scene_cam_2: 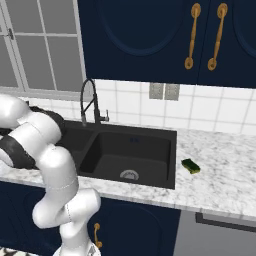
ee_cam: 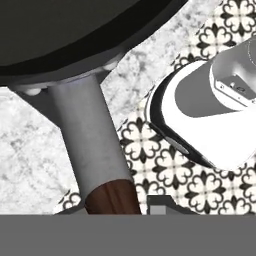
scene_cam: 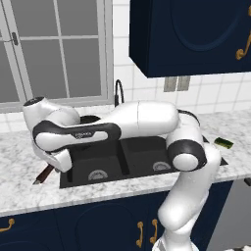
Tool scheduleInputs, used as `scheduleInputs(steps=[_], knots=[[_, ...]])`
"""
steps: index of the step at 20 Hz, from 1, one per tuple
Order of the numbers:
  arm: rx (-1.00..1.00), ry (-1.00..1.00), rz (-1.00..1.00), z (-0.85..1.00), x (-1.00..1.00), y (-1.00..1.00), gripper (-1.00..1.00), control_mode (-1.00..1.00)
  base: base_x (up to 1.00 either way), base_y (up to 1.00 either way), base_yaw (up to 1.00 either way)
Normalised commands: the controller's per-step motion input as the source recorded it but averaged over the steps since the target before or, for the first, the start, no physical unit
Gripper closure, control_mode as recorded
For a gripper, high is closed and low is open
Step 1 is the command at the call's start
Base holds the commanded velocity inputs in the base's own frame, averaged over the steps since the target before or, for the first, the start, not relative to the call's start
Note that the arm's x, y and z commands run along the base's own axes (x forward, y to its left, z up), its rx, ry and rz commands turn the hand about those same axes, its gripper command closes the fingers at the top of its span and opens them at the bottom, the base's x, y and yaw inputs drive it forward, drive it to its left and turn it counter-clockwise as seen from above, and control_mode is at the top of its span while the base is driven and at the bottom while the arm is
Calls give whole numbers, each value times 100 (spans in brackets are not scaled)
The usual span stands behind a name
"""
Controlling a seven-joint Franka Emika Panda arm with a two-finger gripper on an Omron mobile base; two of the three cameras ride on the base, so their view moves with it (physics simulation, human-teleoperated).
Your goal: Pick the pan and sponge and place them into the sink. Then turn on the water.
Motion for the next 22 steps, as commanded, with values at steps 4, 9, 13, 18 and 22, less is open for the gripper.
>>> scheduleInputs(steps=[4, 9, 13, 18, 22], knots=[[0, 0, -12, 25, -23, -100, 100, -100, 0, 0, 0], [0, 7, -16, 41, -1, -98, 100, -100, 0, 0, 0], [1, 14, -17, 37, 0, -91, 100, -100, 0, 0, 0], [0, 16, -11, 4, 36, -70, 100, -100, 0, 0, 0], [0, 8, -4, 1, 49, -71, 100, -100, 0, 0, 0]])
